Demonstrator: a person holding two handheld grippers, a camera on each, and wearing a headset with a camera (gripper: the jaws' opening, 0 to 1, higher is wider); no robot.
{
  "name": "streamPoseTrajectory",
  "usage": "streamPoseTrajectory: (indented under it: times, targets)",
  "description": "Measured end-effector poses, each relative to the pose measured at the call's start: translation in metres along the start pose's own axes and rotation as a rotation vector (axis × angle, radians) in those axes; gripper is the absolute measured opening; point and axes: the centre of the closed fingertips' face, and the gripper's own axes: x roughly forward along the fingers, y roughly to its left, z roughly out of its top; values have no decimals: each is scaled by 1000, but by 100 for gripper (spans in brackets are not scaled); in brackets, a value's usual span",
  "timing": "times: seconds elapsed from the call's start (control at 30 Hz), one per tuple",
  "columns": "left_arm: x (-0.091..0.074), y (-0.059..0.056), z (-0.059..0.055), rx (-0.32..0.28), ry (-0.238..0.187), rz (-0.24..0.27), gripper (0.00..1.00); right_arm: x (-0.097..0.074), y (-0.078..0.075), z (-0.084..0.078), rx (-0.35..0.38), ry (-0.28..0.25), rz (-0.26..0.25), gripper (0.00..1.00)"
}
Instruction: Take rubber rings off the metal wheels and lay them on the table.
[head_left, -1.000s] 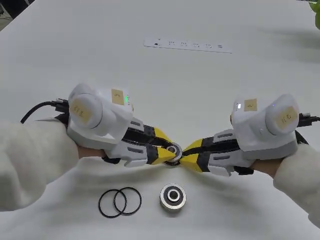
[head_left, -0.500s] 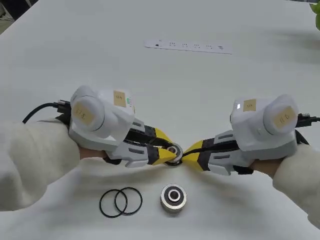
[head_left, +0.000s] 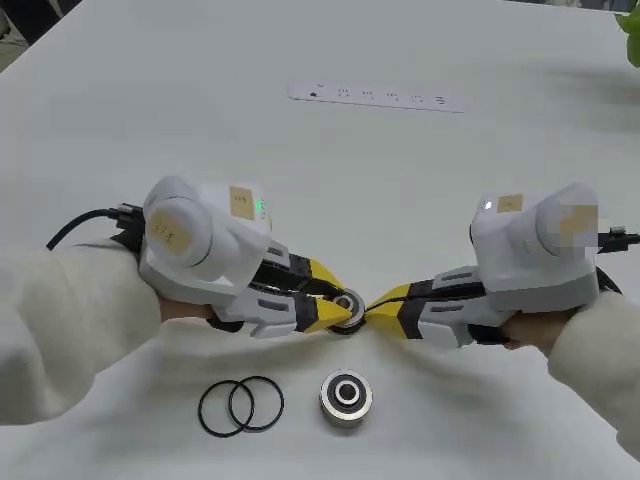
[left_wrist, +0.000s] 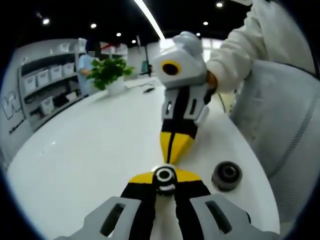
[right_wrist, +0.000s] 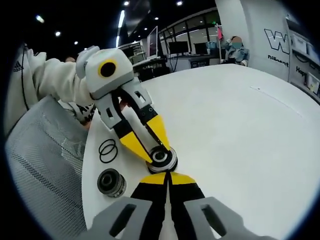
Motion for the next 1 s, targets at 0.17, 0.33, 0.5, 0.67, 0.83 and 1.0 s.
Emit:
streamPoseTrajectory:
  times: [0.17, 0.33, 0.5, 0.67, 0.83, 1.0]
  targets:
    - [0, 1, 0, 0, 2, 1, 14, 1, 0, 0, 34, -8, 1, 0]
    - [-1, 1, -1, -1, 2, 1, 14, 0, -5, 1, 120, -28, 11, 0]
    - [-1, 1, -1, -4, -2, 0, 14, -1, -7, 2, 242, -68, 28, 0]
    - [0, 1, -1, -7, -6, 2, 14, -3, -8, 5, 340, -102, 42, 0]
    - [0, 1, -1, -7, -8, 2, 14, -3, -6, 6, 372, -106, 49, 0]
    - [0, 1, 0, -7, -11, 2, 14, -4, -3, 9, 374, -113, 51, 0]
